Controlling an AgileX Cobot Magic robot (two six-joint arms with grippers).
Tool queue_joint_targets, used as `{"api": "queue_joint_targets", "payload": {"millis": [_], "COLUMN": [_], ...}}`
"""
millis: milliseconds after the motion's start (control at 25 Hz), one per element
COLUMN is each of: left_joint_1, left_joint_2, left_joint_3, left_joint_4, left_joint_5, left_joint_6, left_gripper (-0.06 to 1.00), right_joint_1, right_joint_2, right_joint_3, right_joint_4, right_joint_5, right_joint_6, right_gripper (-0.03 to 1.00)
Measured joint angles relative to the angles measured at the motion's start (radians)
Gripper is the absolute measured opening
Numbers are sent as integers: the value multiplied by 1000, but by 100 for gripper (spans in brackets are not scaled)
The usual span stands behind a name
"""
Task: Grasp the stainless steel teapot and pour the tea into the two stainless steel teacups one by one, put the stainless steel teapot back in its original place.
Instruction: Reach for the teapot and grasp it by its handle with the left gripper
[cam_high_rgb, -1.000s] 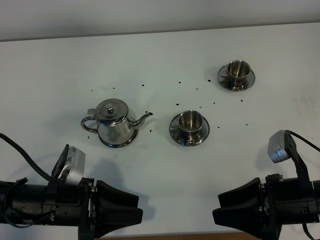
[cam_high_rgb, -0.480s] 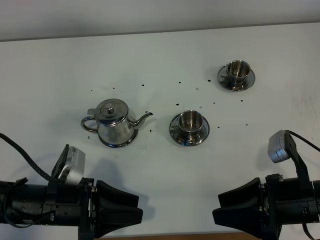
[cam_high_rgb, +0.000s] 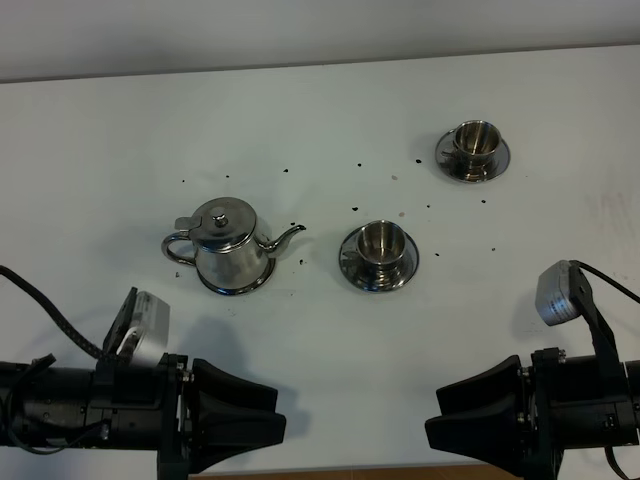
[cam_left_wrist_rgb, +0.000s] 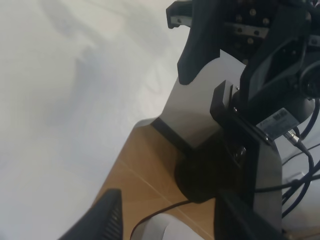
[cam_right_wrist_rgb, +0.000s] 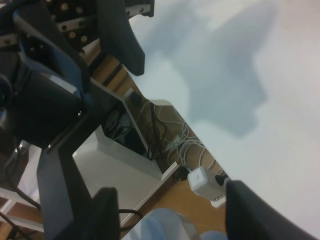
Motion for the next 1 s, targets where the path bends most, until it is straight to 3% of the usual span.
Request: {"api": "queue_joint_targets", "payload": {"millis": [400, 640, 800, 1000], "left_joint_1": [0, 0, 0, 0], "left_joint_2": [0, 0, 1, 4], "left_joint_3": [0, 0, -7, -121], "left_joint_4": [-86, -93, -130, -118], "left_joint_5": [0, 0, -1, -3], "left_joint_6": [0, 0, -4, -111], "left_gripper": [47, 47, 47, 47], "right_joint_1": [0, 0, 0, 0], "right_joint_2": [0, 0, 0, 3], "right_joint_3": [0, 0, -10, -92], "right_joint_4": [4, 8, 57, 73], "right_joint_5": [10, 35, 35, 19], "right_joint_6": [0, 4, 6, 69], "right_gripper": [47, 48, 48, 48]}}
